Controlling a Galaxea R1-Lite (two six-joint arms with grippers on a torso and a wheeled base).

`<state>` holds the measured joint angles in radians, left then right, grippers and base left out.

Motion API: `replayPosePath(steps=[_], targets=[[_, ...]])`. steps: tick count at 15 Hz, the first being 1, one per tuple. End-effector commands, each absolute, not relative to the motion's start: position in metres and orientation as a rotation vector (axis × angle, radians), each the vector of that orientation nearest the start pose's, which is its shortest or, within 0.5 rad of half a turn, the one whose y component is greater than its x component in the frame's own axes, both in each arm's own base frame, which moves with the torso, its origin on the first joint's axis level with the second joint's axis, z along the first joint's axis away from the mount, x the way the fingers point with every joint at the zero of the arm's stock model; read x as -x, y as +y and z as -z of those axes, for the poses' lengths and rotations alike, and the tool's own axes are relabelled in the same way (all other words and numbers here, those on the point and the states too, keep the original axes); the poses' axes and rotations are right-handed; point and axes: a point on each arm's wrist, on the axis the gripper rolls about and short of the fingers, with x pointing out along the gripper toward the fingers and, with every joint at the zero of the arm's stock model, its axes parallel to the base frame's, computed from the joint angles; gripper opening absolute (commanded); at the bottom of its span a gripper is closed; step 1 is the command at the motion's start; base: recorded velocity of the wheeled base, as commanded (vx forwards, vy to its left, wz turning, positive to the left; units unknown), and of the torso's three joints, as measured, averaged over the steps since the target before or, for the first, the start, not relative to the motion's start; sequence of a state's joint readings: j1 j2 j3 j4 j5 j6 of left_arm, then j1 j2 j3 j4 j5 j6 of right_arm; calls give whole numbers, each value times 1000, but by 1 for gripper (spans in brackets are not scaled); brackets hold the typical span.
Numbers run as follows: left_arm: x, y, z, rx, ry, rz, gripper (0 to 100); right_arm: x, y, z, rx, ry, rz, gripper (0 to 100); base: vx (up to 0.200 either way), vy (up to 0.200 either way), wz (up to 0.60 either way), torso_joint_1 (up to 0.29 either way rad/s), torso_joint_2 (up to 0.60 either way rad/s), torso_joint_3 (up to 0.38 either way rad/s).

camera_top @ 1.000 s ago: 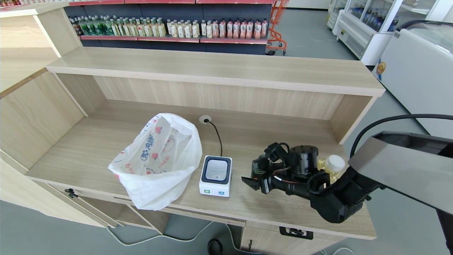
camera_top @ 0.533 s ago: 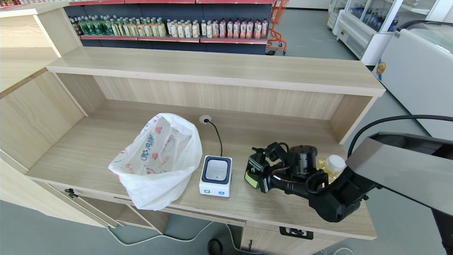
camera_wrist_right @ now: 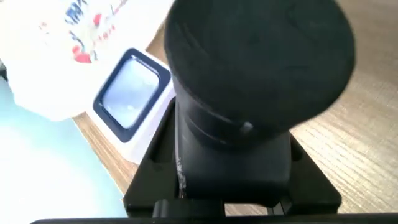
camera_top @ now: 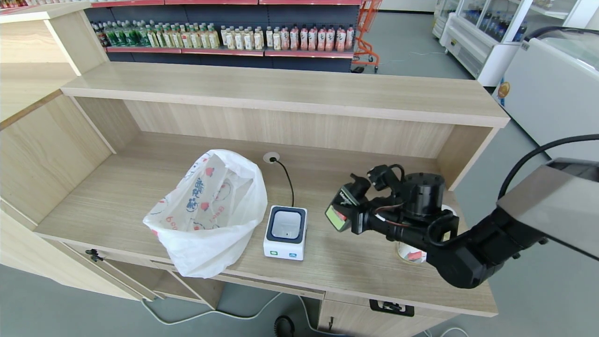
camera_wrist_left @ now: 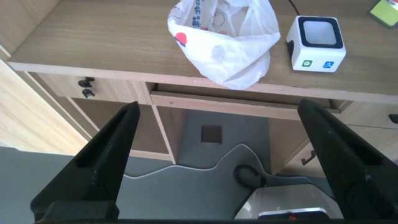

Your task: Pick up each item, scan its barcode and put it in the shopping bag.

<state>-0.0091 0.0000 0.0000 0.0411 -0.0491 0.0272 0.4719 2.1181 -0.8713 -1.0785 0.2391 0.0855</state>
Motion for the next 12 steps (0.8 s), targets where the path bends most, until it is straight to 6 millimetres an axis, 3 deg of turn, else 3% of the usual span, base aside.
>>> replayPosePath(steps=[1, 5, 6, 8, 11, 12], targets=[[23, -1, -71, -27, 42, 59, 100, -324, 167, -145, -119, 100, -699, 0, 0, 0, 0, 0, 0, 0], [23, -1, -71, -27, 42, 59, 100, -263, 139, -217, -124, 30, -710, 0, 0, 0, 0, 0, 0, 0], [23, -1, -71, -27, 42, 59, 100, -236, 123, -230, -63, 0, -705, 0, 0, 0, 0, 0, 0, 0], [23, -1, -71, -27, 42, 59, 100, -196, 95, -228, 218, -31, -669, 0, 0, 0, 0, 0, 0, 0], [23, -1, -71, -27, 42, 59, 100, -161, 68, -223, 714, -200, -594, 0, 0, 0, 0, 0, 0, 0], [23, -1, -71, -25, 42, 59, 100, -154, 65, -222, 807, -237, -582, 0, 0, 0, 0, 0, 0, 0]])
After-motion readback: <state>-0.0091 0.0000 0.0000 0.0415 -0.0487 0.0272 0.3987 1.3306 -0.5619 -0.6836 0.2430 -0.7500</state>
